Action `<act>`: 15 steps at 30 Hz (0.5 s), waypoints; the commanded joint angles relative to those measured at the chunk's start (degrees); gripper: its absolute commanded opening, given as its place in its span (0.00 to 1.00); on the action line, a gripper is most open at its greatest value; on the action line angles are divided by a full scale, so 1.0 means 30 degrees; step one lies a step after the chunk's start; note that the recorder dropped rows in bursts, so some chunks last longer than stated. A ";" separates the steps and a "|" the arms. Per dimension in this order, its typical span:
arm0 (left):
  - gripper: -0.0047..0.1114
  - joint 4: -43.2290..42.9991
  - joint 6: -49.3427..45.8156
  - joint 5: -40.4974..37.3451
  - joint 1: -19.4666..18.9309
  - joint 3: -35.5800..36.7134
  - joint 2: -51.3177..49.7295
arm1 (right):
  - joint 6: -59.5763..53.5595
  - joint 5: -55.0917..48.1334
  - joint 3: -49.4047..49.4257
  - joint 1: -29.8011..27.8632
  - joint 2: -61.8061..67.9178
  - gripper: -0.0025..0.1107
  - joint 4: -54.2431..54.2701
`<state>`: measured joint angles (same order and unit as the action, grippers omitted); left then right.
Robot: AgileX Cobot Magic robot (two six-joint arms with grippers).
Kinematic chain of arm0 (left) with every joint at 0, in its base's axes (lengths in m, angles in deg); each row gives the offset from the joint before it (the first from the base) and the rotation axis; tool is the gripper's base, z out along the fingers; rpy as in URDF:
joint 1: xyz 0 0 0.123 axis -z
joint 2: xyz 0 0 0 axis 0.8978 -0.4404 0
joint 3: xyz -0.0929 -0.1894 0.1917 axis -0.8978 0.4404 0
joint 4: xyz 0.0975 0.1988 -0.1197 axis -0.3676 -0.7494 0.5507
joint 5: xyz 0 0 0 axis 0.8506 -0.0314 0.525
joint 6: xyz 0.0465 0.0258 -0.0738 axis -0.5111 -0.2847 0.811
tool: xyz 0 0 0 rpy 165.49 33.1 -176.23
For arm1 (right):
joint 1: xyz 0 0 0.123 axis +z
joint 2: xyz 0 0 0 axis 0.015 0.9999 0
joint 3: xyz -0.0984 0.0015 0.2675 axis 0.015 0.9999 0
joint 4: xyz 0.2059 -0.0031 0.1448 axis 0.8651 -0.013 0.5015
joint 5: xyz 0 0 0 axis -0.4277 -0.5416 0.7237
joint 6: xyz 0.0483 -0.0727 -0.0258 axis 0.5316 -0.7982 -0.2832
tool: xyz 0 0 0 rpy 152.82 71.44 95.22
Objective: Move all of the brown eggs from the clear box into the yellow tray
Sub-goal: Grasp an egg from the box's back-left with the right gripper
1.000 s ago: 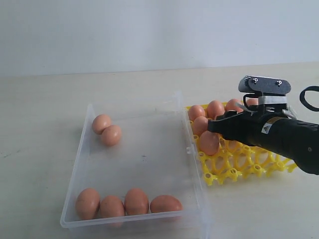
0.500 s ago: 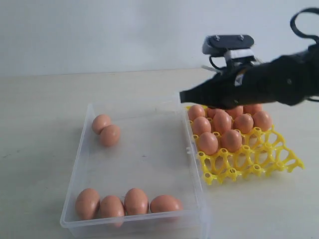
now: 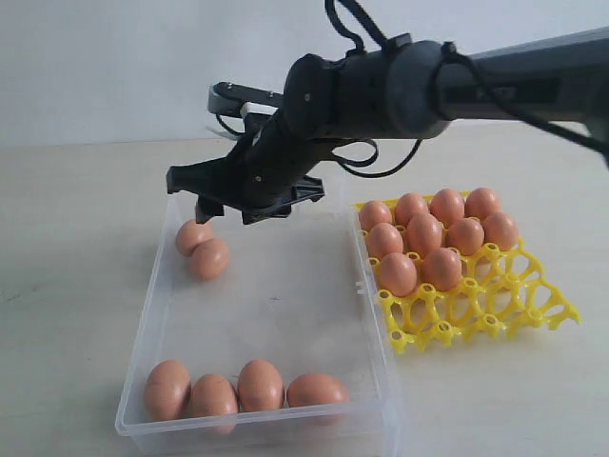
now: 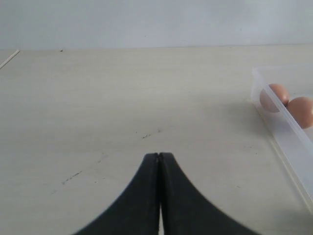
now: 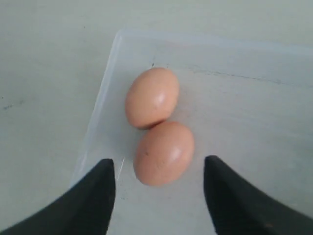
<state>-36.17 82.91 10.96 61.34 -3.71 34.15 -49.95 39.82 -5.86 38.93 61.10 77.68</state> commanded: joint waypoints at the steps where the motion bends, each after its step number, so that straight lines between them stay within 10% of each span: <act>1: 0.04 0.0105 0.0111 0.0266 0.0098 -0.0077 0.0107 | 0.0460 -0.0249 -0.1856 0.0195 0.1542 0.60 0.0348; 9: 0.04 0.0105 0.0111 0.0266 0.0098 -0.0077 0.0107 | 0.0423 -0.1449 -0.3444 0.0638 0.4118 0.57 -0.0332; 13: 0.04 0.0105 0.0111 0.0266 0.0098 -0.0077 0.0107 | 0.0035 -0.1222 -0.3444 0.0640 0.3782 0.03 -0.0825; 15: 0.04 0.0105 0.0111 0.0266 0.0098 -0.0077 0.0107 | -0.0374 -0.0560 -0.3214 0.0606 0.3074 0.02 -0.1524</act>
<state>-36.17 82.91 10.96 61.34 -3.71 34.15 -49.73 35.54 -15.73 40.78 73.04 75.29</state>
